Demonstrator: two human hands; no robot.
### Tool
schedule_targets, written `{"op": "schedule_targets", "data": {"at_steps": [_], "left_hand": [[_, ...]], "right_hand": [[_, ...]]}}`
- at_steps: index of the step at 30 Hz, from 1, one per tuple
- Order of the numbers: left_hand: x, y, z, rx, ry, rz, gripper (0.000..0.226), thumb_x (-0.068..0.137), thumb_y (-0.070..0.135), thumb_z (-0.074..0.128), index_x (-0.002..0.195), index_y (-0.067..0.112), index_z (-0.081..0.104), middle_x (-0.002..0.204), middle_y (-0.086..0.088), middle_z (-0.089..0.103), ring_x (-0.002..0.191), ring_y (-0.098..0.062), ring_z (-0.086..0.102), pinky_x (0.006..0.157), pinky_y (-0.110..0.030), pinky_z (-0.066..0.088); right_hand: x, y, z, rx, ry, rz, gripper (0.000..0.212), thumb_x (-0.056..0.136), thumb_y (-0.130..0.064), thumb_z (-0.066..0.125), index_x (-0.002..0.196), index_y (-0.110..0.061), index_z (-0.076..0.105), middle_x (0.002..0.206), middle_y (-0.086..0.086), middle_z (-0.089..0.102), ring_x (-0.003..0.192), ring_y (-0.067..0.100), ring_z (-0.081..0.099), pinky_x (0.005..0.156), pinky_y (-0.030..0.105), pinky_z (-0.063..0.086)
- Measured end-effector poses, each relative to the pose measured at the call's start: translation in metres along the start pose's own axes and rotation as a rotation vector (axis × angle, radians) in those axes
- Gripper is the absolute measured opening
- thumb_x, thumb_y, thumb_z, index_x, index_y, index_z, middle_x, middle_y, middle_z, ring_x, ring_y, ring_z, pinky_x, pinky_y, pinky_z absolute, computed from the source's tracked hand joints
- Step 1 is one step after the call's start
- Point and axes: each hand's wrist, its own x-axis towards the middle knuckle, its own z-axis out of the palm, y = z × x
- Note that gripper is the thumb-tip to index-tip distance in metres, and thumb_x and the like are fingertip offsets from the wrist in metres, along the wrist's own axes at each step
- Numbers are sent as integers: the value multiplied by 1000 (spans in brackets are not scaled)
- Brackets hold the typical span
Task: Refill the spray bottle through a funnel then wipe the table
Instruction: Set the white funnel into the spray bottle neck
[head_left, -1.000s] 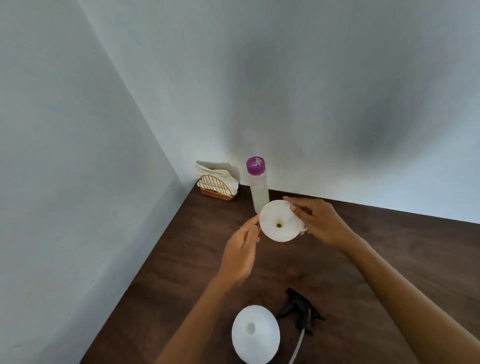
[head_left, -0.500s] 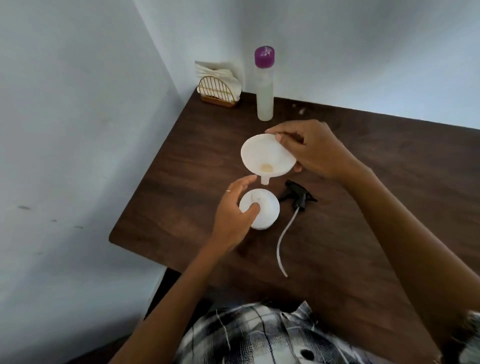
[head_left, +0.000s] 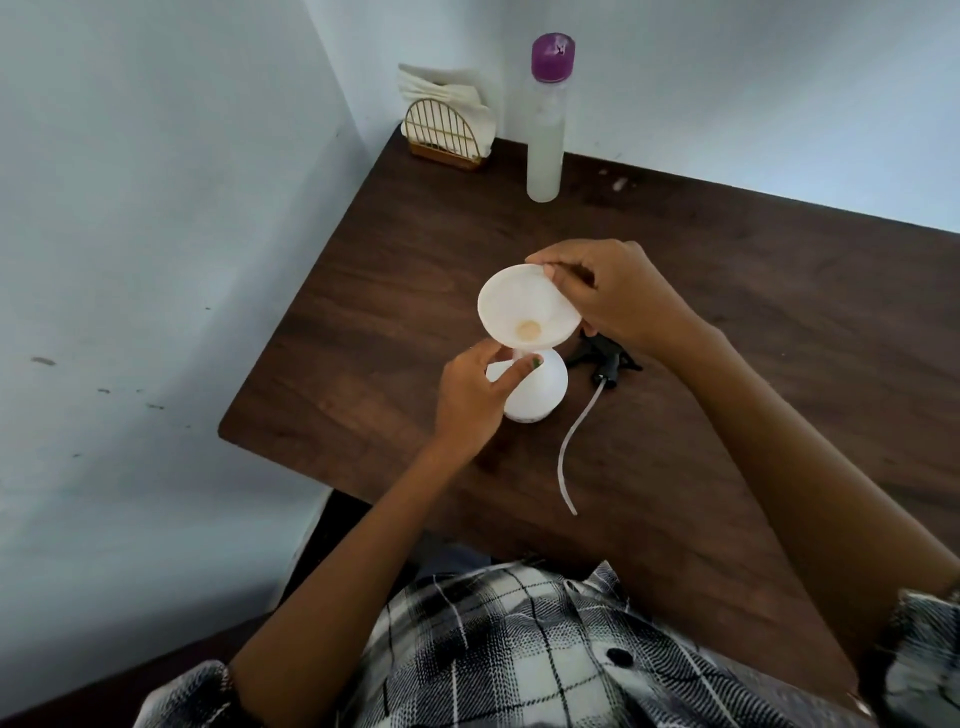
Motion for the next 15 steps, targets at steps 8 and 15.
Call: {"op": "schedule_targets", "data": {"at_steps": [8,15], "left_hand": [[-1,-6,3,-82,6,-41,40,83,21,71,119,5,62,117,-9,67,106,-21,62,86,-25,49],[1,-9,3,-56,-51,-91,50,81,29,72,125,10,58,125,-7,63,113,-21,59,90,-26,47]], "right_hand": [[-7,9,17,-76,15,-21,27,95,-20,47,115,-19,66,111,-4,69,90,12,64,78,33,55],[-6,14,19,-51,23,13,23,94,-21,50,111,-20,66,105,-4,70,84,10,61,70,23,49]]}}
